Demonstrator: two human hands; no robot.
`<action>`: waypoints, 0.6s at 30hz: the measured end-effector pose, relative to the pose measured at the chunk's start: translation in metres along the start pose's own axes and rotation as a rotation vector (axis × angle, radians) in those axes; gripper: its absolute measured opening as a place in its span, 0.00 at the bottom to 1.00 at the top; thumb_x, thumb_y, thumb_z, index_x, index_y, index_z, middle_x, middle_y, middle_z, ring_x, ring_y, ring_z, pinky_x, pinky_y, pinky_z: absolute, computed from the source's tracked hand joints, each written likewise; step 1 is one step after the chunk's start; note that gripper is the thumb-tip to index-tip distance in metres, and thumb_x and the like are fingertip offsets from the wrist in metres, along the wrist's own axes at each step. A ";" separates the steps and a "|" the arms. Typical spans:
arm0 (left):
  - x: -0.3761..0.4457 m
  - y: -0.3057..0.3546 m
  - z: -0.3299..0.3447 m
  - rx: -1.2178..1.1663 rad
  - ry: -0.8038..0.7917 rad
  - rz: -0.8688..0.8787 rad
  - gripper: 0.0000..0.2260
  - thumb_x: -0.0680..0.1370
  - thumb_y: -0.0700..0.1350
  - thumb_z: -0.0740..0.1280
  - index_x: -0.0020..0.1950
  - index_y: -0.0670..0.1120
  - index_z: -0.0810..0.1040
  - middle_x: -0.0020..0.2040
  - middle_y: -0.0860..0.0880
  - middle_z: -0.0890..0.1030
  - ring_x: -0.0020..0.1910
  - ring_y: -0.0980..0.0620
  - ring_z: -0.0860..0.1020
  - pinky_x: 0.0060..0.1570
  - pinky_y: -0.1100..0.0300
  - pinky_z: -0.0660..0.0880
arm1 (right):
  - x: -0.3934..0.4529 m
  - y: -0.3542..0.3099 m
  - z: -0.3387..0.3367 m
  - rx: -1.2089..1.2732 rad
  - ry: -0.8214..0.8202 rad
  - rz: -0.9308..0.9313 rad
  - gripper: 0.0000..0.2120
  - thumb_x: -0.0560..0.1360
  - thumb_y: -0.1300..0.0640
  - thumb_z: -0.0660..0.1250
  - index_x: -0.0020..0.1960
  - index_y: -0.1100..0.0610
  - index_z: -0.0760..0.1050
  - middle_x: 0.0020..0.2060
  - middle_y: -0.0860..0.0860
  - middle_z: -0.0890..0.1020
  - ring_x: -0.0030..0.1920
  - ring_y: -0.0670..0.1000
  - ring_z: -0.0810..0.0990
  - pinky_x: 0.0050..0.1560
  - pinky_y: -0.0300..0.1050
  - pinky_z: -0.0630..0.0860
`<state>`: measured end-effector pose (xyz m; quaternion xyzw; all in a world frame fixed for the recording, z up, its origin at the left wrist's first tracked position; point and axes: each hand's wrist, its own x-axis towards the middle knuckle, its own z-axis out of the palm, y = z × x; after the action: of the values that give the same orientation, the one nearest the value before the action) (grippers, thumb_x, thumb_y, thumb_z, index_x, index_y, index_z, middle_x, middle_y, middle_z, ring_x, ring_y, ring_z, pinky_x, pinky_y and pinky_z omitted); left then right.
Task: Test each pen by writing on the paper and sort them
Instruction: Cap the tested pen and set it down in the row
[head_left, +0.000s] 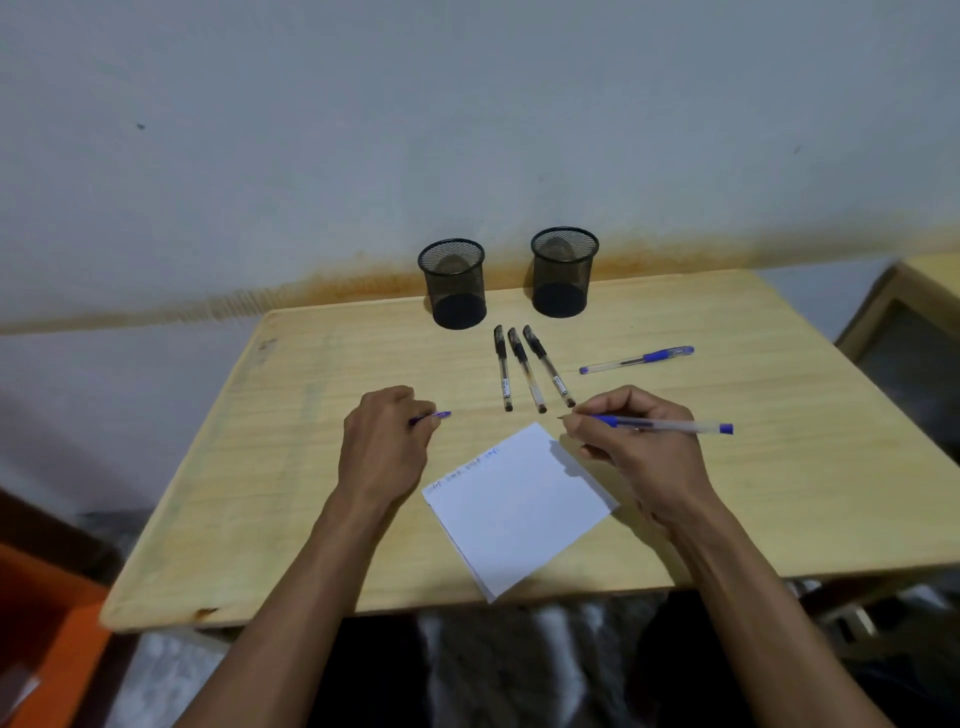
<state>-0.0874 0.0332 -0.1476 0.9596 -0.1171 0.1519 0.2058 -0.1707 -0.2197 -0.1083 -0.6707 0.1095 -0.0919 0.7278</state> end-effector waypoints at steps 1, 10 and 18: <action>0.000 0.000 0.001 -0.001 0.002 0.020 0.10 0.77 0.45 0.66 0.36 0.45 0.78 0.32 0.50 0.72 0.35 0.49 0.71 0.33 0.50 0.73 | -0.001 0.001 -0.002 0.000 -0.002 0.008 0.04 0.71 0.69 0.76 0.42 0.62 0.83 0.39 0.55 0.87 0.38 0.48 0.85 0.37 0.38 0.81; -0.019 0.043 -0.024 -0.373 0.071 -0.097 0.05 0.79 0.42 0.65 0.48 0.48 0.81 0.45 0.56 0.80 0.46 0.59 0.77 0.43 0.65 0.70 | -0.013 -0.007 -0.003 0.058 0.033 -0.045 0.08 0.68 0.68 0.79 0.44 0.64 0.81 0.38 0.55 0.88 0.38 0.48 0.87 0.37 0.40 0.82; -0.037 0.084 -0.033 -0.651 0.042 -0.059 0.05 0.76 0.40 0.72 0.49 0.49 0.82 0.45 0.55 0.83 0.48 0.58 0.80 0.47 0.67 0.73 | -0.024 -0.028 0.001 -0.042 -0.032 -0.176 0.03 0.73 0.57 0.78 0.45 0.52 0.85 0.43 0.48 0.89 0.48 0.47 0.87 0.47 0.45 0.83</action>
<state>-0.1539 -0.0211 -0.1010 0.8431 -0.1275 0.1205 0.5084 -0.1933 -0.2147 -0.0799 -0.6943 0.0405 -0.1425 0.7042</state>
